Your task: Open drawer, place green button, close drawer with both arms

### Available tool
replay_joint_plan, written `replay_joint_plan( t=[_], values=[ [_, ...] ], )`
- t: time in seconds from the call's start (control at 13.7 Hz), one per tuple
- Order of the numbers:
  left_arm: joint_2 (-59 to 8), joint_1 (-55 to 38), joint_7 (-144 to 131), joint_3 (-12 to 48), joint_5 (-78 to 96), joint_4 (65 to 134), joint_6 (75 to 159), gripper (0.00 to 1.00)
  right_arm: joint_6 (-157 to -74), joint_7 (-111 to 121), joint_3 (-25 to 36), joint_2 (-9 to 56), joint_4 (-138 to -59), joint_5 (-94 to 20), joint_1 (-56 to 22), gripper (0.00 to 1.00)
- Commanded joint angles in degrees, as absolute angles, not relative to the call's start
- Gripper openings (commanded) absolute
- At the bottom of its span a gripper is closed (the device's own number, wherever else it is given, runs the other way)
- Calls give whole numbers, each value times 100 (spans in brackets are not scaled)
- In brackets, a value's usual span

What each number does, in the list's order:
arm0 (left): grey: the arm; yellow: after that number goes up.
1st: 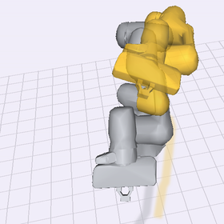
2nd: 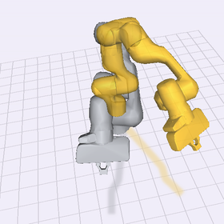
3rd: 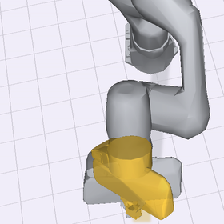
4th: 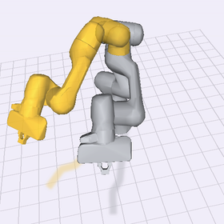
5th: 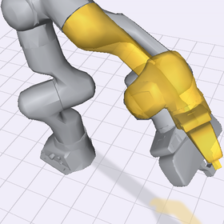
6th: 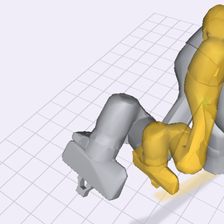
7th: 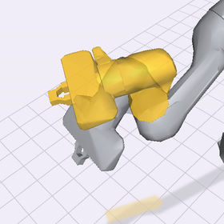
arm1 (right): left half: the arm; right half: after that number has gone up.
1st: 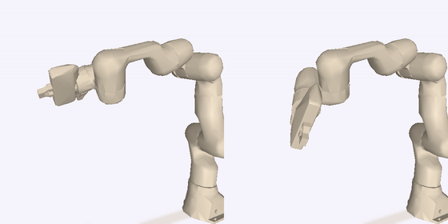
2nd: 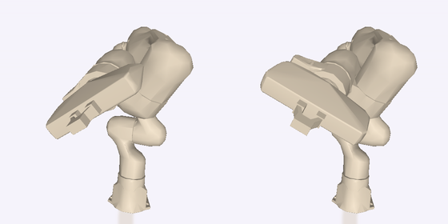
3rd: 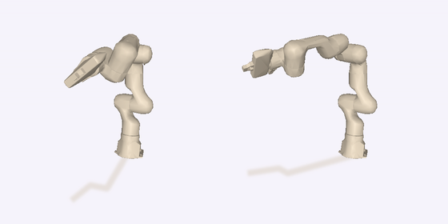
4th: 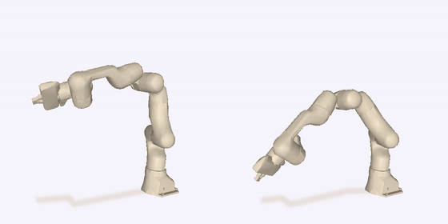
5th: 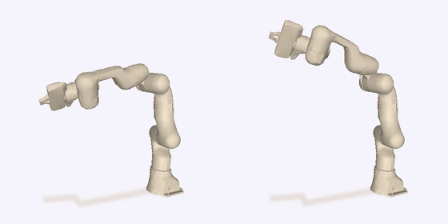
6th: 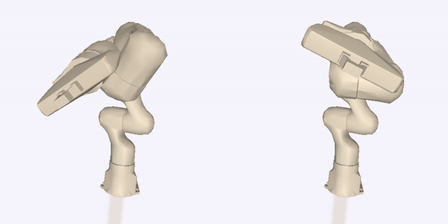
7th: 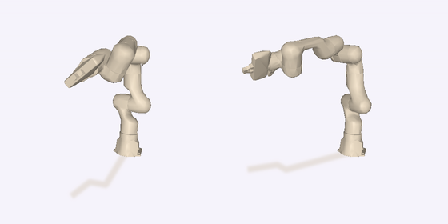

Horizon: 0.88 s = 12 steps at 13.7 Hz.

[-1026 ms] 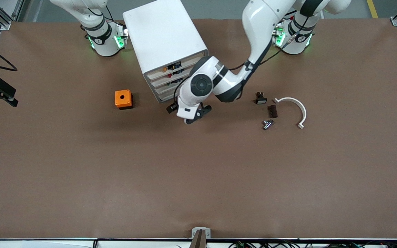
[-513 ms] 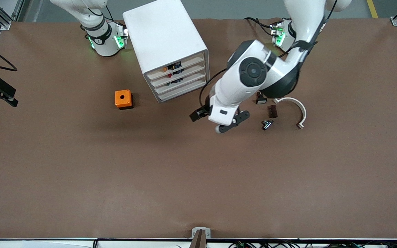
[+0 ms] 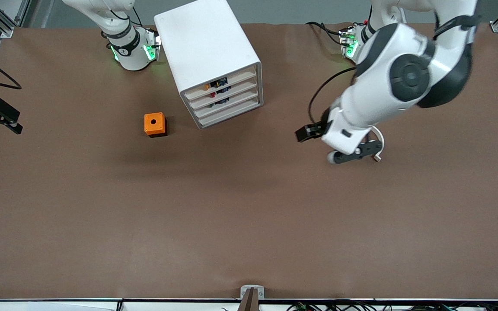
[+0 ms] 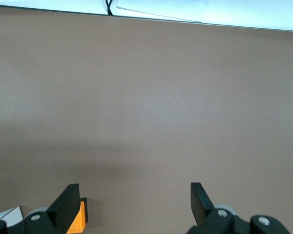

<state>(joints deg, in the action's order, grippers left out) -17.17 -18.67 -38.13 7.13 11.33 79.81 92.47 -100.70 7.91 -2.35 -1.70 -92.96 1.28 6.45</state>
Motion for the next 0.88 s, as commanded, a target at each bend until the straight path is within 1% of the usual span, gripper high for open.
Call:
replay_joint_plan(
  t=[0.0, 0.29, 0.44, 0.59, 0.81],
  values=[
    [-1223, -1452, -3026, 756, 897, 8226, 8860, 100, -10063, 782, -299, -202, -9316, 141, 738, 100],
    [-924, -609, -1770, 765, 783, 8262, 8395, 100, -10055, 782, -299, -202, -9316, 141, 738, 100],
    [-713, -134, -1085, 765, 782, 8471, 8385, 100, -10055, 782, -299, -202, -9316, 141, 738, 100],
    [-589, 78, -713, 756, 721, 8648, 8428, 100, -10055, 782, -299, -202, -9316, 141, 738, 100],
    [-492, 114, -650, 756, 484, 8815, 8533, 100, -10055, 782, -299, -202, -9316, 141, 738, 100]
  ],
)
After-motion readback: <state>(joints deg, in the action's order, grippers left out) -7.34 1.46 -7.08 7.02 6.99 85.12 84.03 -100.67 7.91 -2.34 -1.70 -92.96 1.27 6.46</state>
